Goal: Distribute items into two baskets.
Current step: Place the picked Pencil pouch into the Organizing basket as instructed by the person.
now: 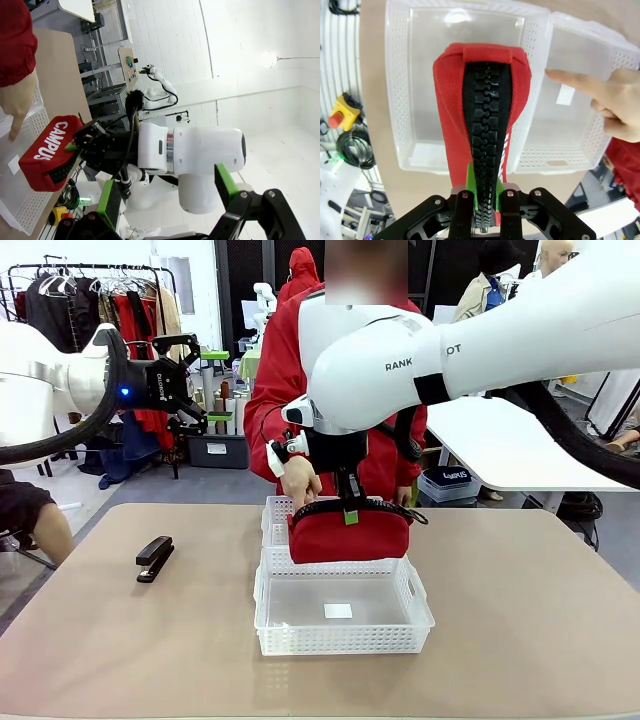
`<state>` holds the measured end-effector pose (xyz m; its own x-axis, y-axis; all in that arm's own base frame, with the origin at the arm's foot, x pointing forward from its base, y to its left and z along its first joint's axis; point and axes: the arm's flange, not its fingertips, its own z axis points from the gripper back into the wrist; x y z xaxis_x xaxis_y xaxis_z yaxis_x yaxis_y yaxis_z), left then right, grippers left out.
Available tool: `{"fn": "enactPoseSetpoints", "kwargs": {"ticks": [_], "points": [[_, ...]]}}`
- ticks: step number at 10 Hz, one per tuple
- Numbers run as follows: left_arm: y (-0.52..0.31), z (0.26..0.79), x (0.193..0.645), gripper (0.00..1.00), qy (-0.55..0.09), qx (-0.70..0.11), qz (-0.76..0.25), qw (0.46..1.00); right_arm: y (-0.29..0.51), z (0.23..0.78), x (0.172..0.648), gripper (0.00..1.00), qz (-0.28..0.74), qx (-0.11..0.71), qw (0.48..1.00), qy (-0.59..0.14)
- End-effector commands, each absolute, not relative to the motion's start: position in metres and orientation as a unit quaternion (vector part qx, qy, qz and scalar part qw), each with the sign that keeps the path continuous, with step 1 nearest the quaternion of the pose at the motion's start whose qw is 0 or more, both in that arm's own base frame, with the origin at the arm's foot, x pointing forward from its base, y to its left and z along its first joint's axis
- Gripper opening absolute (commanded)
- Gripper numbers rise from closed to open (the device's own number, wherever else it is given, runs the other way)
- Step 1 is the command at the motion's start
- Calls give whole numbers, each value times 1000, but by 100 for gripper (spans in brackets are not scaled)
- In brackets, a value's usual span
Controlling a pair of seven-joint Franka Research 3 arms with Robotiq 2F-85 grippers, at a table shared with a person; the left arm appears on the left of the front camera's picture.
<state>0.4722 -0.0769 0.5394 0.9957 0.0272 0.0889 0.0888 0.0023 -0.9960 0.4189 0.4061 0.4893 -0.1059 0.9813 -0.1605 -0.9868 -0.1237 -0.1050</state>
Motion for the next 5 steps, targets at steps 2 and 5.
{"fn": "enactPoseSetpoints", "kwargs": {"ticks": [2, 5], "points": [[-76, 542, 472, 100, -41, -708, -20, 705, 406, 489, 418, 0, 746, -95, 659, 15], [-76, 542, 472, 100, -41, -708, -20, 705, 407, 467, 421, 0, 750, -97, 654, 0]]}}
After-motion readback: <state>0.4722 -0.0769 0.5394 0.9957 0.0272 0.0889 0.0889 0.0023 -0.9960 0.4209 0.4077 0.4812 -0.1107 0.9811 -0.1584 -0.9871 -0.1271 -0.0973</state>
